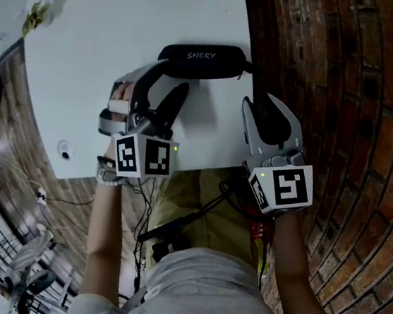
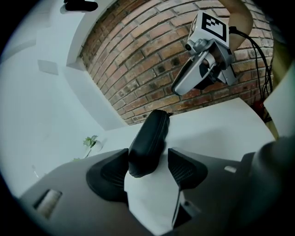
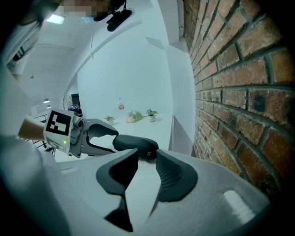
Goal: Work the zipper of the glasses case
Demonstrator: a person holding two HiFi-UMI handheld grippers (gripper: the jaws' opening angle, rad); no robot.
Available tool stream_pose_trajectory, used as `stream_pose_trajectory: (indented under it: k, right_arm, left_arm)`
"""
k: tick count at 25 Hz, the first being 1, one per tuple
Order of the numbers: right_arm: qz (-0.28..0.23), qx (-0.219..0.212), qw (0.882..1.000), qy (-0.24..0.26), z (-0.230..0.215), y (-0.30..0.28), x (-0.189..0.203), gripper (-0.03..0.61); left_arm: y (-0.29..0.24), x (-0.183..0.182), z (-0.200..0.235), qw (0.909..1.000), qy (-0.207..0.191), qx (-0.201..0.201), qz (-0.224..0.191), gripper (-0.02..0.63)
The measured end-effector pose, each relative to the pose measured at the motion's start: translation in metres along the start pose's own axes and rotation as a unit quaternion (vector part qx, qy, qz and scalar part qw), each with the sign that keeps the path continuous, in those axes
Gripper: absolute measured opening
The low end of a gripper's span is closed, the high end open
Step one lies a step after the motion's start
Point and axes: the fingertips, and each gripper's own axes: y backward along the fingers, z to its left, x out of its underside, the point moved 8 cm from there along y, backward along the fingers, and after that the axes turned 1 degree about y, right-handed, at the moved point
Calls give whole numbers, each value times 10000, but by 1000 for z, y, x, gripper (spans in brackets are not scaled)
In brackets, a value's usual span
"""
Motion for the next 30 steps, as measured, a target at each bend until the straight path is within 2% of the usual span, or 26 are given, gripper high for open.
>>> stream_pose_trajectory:
  k: [14, 16, 21, 30]
  right_arm:
    - [115, -157, 9995, 230, -14, -27, -6, 124]
    - [102, -177, 9989, 417, -14, -32, -8, 124]
    - [27, -194, 9912, 1309, -11, -45, -15, 105]
    - [365, -181, 9798, 1957, -21, -59, -2, 94]
  left_arm:
    - [-19, -2, 20, 9999, -21, -110, 95, 247]
    - [-20, -1, 21, 9999, -9, -108, 107, 247]
    - [-20, -1, 22, 9999, -14, -103, 124, 245]
    - [-24, -4, 17, 9997, -82, -134, 200, 244]
